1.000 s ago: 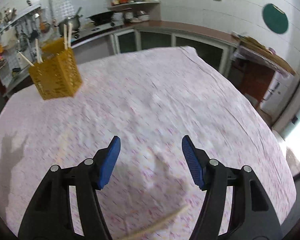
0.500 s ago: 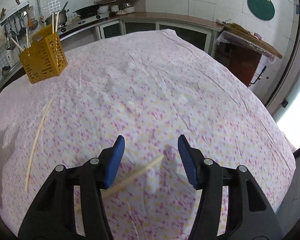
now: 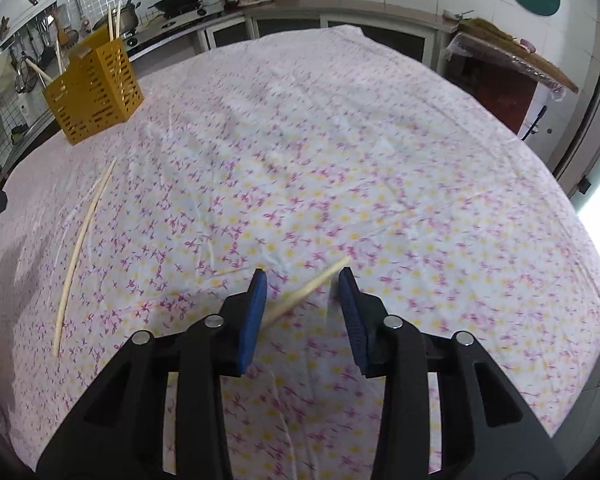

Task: Organize utensils
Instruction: 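Close right tool on a wooden chopstick while left tool closes on another chopstick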

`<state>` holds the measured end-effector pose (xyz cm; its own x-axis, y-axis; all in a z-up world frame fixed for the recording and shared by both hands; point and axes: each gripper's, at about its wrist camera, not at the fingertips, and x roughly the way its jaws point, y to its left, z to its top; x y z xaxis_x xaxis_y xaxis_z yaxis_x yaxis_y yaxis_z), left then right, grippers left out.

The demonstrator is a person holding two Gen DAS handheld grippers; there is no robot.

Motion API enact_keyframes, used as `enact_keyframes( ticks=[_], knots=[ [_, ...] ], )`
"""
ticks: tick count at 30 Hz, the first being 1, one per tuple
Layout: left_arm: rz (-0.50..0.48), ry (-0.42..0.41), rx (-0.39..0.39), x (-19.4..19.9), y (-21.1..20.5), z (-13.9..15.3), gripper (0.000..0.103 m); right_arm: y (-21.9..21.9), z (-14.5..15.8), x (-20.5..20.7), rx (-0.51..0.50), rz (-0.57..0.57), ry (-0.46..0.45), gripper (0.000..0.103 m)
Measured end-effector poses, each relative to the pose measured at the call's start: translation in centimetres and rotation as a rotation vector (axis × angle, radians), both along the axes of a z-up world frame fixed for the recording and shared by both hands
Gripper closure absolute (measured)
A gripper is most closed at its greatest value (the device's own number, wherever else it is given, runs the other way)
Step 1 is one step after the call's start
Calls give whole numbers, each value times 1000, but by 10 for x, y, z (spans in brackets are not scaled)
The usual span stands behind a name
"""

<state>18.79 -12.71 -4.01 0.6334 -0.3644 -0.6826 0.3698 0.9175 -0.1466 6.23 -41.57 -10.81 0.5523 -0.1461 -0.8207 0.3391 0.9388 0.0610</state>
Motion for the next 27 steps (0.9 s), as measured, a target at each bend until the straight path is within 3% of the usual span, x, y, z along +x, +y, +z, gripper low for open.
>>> enact_keyframes(
  ticks=[6,9,17,23,27],
  knots=[
    [5,14,5,10,-4,-3,10,-2,2,15,-4,20,16,87],
    [0,25,5,16,-8,-5,10,-4,1,24,-12,31,26,92],
    [-20,101,33,36,-41,-20,10,-16,3,43,-14,52,30,102],
    [-24,194,73,58,-68,-43,10,-28,4,65,14,61,33,102],
    [-29,194,107,66,-81,-48,10,-31,9,59,36,68,25,101]
  ],
)
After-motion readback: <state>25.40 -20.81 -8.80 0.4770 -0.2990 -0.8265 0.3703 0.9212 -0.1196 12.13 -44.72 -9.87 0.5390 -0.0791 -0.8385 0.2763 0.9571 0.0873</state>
